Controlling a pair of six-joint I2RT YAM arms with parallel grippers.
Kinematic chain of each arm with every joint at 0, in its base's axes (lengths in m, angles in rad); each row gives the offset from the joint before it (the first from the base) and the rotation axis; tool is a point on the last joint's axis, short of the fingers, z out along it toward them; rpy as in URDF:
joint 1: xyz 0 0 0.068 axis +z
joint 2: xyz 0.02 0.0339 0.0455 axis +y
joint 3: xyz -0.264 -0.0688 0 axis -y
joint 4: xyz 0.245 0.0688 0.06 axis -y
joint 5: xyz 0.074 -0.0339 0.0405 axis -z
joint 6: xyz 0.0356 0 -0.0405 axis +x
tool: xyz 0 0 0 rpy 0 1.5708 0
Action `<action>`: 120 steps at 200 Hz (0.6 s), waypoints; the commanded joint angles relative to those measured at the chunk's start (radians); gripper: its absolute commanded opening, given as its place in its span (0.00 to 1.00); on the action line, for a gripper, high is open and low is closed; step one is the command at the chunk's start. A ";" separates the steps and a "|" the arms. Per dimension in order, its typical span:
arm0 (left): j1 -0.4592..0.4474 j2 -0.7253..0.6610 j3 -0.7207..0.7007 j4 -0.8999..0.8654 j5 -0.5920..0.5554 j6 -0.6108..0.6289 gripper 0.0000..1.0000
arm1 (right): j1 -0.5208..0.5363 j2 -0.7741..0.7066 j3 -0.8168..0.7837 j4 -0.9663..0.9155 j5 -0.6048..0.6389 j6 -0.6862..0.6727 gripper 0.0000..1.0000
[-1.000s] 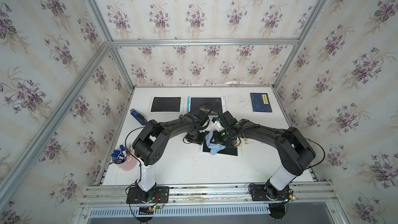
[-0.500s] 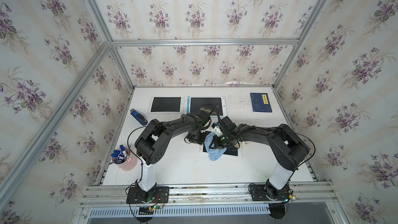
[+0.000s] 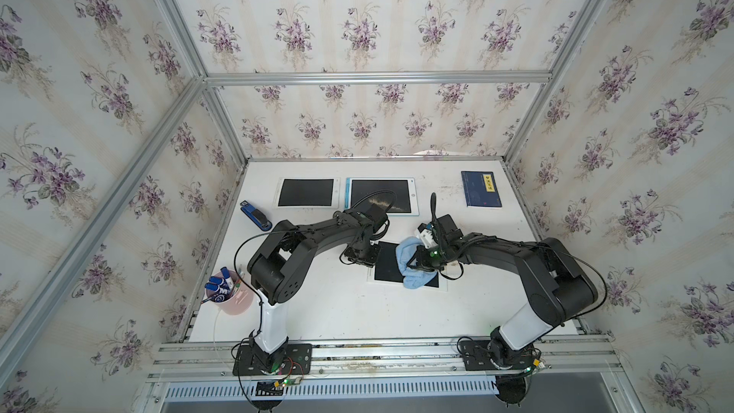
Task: Wipe the drawing tablet
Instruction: Wipe the dirt from the drawing tablet.
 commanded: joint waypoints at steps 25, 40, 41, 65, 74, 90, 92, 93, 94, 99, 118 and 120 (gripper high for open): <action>0.002 0.040 -0.042 -0.025 -0.106 0.008 0.42 | -0.096 -0.077 -0.034 -0.239 0.455 0.075 0.00; 0.004 0.033 -0.047 -0.021 -0.106 0.009 0.42 | -0.098 -0.097 -0.014 -0.296 0.608 0.133 0.00; 0.004 0.032 -0.048 -0.021 -0.106 0.008 0.42 | -0.098 -0.097 -0.012 -0.301 0.619 0.139 0.00; 0.005 0.027 -0.054 -0.016 -0.104 0.009 0.42 | -0.113 -0.097 0.041 -0.391 0.831 0.219 0.00; 0.007 0.024 -0.055 -0.015 -0.104 0.010 0.42 | -0.123 -0.092 0.070 -0.421 0.879 0.245 0.00; 0.008 0.019 -0.060 -0.010 -0.104 0.009 0.42 | -0.134 -0.099 0.117 -0.457 0.930 0.279 0.00; 0.008 0.019 -0.061 -0.010 -0.104 0.009 0.42 | -0.135 -0.101 0.125 -0.461 0.935 0.284 0.00; 0.008 0.018 -0.061 -0.009 -0.104 0.009 0.42 | -0.135 -0.102 0.128 -0.464 0.938 0.285 0.00; 0.009 0.017 -0.061 -0.010 -0.104 0.010 0.42 | -0.136 -0.103 0.132 -0.465 0.941 0.287 0.00; 0.009 0.016 -0.063 -0.008 -0.104 0.010 0.42 | -0.136 -0.108 0.148 -0.475 0.954 0.296 0.00; 0.010 0.010 -0.066 -0.005 -0.103 0.011 0.42 | -0.136 -0.144 0.204 -0.501 0.972 0.300 0.00; 0.010 0.010 -0.067 -0.006 -0.103 0.011 0.42 | -0.136 -0.147 0.210 -0.503 0.973 0.299 0.00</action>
